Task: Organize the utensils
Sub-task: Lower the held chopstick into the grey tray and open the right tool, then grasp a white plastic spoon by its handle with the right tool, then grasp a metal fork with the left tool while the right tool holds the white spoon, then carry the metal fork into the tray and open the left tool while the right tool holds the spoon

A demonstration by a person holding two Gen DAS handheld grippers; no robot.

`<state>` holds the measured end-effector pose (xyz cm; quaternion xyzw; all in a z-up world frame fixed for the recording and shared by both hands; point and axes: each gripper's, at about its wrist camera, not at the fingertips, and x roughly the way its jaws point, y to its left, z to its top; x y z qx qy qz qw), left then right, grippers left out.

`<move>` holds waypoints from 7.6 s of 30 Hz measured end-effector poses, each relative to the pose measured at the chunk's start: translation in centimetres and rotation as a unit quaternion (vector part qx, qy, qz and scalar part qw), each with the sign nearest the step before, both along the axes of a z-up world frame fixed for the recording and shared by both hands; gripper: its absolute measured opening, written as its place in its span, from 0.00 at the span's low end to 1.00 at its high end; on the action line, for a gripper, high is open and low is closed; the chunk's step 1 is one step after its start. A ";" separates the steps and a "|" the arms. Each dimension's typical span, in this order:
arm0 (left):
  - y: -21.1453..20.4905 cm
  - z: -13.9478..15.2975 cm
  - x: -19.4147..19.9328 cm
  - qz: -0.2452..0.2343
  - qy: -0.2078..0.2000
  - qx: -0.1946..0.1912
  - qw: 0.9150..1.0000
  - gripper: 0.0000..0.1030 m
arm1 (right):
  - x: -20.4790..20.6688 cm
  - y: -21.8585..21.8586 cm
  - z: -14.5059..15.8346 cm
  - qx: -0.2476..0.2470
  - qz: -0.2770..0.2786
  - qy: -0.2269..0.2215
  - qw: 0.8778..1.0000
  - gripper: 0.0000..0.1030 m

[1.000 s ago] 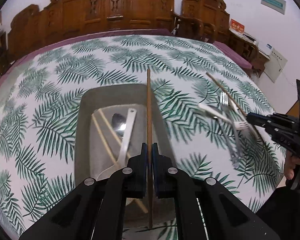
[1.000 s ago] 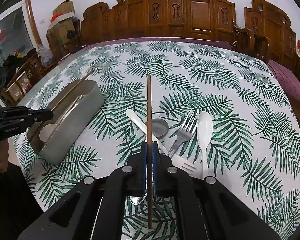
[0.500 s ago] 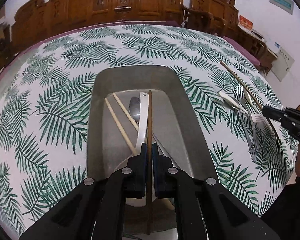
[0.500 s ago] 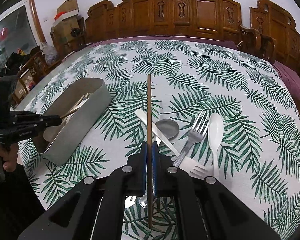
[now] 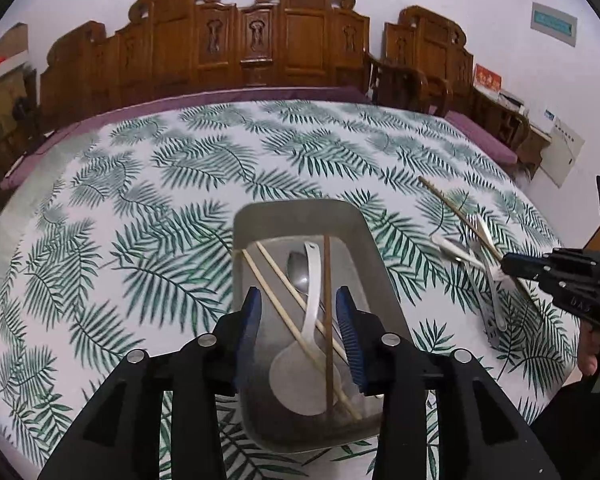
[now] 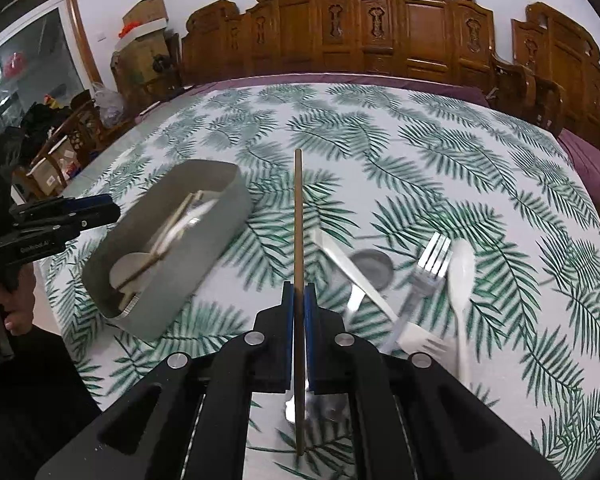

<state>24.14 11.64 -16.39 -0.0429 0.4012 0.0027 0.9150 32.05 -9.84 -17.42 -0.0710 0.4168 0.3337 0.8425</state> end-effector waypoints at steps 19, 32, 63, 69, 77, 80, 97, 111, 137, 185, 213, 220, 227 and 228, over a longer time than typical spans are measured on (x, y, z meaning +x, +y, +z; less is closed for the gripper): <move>3.4 1.8 -1.4 0.030 -0.031 -0.001 0.999 0.85 | -1.7 10.0 1.2 0.038 0.039 0.028 0.998 0.06; 4.8 1.6 -1.5 0.052 -0.025 -0.008 0.998 0.85 | -1.5 14.4 -1.7 0.023 0.027 0.065 0.997 0.06; 2.1 1.3 -1.1 0.021 -0.026 -0.011 0.999 0.85 | -1.5 7.1 1.2 0.030 0.004 0.001 1.000 0.08; 0.0 1.3 -0.6 0.002 -0.025 -0.009 1.000 0.85 | -1.3 2.0 2.0 -0.007 -0.021 -0.035 0.999 0.08; -3.8 1.3 0.3 -0.035 -0.030 -0.022 0.999 0.85 | 1.1 -4.5 1.1 -0.036 -0.080 -0.042 0.995 0.19; -5.3 1.1 0.4 -0.052 -0.029 -0.029 0.998 0.78 | 2.5 -6.6 0.3 -0.046 -0.103 -0.039 0.993 0.19; -11.6 -0.6 0.6 -0.100 -0.004 -0.032 0.994 0.60 | 7.0 -9.0 -6.4 -0.074 -0.128 0.019 0.989 0.19; -15.4 -1.9 2.0 -0.113 0.026 0.000 0.993 0.50 | 7.2 -10.2 -6.5 -0.087 -0.125 0.016 0.988 0.07; -24.4 -7.8 10.0 -0.149 0.119 0.021 0.981 0.25 | 7.7 -14.8 -5.9 -0.019 -0.169 0.035 0.985 0.08; -17.7 0.7 5.1 -0.108 0.031 0.029 0.993 0.06 | 3.8 -8.8 -1.4 0.006 -0.089 -0.015 0.996 0.08; -7.1 3.4 1.3 -0.027 0.002 0.019 0.999 0.06 | -2.5 -1.3 3.2 0.035 0.011 -0.052 0.998 0.08; -5.4 0.8 2.2 -0.011 0.028 0.018 0.999 0.06 | -2.9 -1.1 3.4 0.042 0.017 -0.052 0.998 0.08; -4.5 -2.4 4.3 0.002 0.064 0.010 0.998 0.06 | -2.6 -1.0 2.7 0.035 0.013 -0.045 0.998 0.08; -4.5 -2.9 4.7 0.005 0.070 0.013 0.997 0.06 | -2.5 -1.1 2.6 0.034 0.013 -0.044 0.998 0.08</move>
